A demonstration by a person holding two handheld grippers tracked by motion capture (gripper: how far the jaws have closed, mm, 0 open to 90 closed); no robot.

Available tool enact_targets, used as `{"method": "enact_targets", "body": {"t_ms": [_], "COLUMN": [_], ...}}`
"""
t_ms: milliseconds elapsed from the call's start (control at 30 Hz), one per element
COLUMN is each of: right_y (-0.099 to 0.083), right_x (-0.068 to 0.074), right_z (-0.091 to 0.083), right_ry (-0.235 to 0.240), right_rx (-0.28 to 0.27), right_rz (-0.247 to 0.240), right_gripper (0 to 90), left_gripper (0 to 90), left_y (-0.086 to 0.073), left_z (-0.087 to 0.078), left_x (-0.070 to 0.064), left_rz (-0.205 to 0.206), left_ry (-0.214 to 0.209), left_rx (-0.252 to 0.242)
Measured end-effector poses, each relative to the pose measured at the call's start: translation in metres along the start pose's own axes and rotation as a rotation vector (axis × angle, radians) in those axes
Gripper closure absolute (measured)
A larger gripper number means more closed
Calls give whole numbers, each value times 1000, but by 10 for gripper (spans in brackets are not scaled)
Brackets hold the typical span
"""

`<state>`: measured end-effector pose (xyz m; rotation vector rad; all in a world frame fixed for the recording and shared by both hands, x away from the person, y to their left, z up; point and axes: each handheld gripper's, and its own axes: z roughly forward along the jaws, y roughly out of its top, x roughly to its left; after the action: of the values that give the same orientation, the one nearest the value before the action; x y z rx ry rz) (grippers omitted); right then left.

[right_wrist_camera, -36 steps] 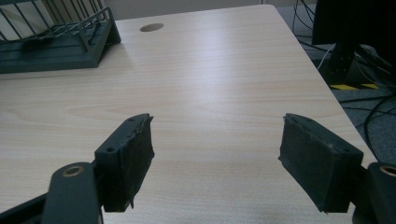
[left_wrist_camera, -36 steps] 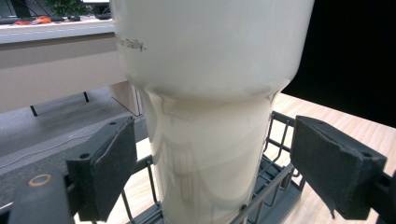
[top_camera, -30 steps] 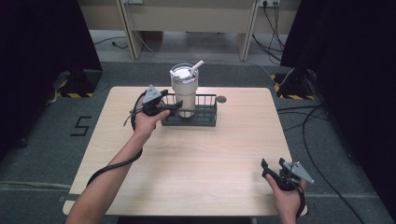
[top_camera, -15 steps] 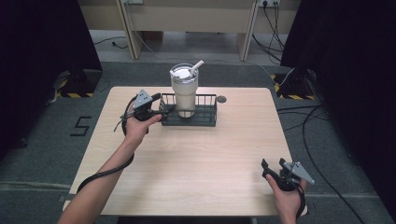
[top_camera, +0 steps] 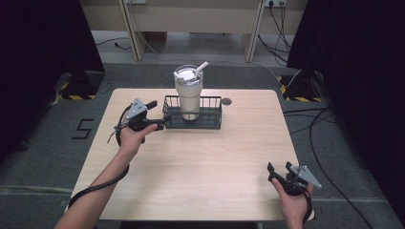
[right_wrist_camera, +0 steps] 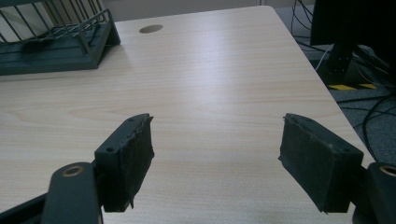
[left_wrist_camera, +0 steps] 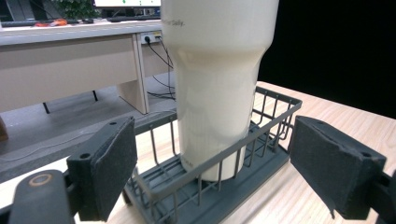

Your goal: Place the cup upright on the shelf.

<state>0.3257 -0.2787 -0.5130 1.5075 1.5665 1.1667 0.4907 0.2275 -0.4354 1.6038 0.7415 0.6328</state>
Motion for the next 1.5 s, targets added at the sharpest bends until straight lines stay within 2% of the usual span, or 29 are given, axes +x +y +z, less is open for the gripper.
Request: {"method": "enact_targets", "body": {"t_ms": [700, 833, 1133, 1500], "right_y": [1, 1, 0, 0], "right_x": [2, 3, 4, 3], "right_z": [-1, 0, 0, -1], "right_ry": [-1, -1, -1, 0], "right_rx": [-1, 2, 3, 0], "right_rz": [1, -2, -1, -8], "right_gripper": [259, 259, 259, 259], "left_gripper": [144, 144, 144, 144], "left_y": [-31, -41, -59, -71], "left_z": [-51, -65, -85, -100], "left_x": [7, 11, 12, 13], "left_rz": [-27, -44, -72, -117], "left_ry": [32, 43, 50, 49], "left_rx": [6, 12, 27, 20]}}
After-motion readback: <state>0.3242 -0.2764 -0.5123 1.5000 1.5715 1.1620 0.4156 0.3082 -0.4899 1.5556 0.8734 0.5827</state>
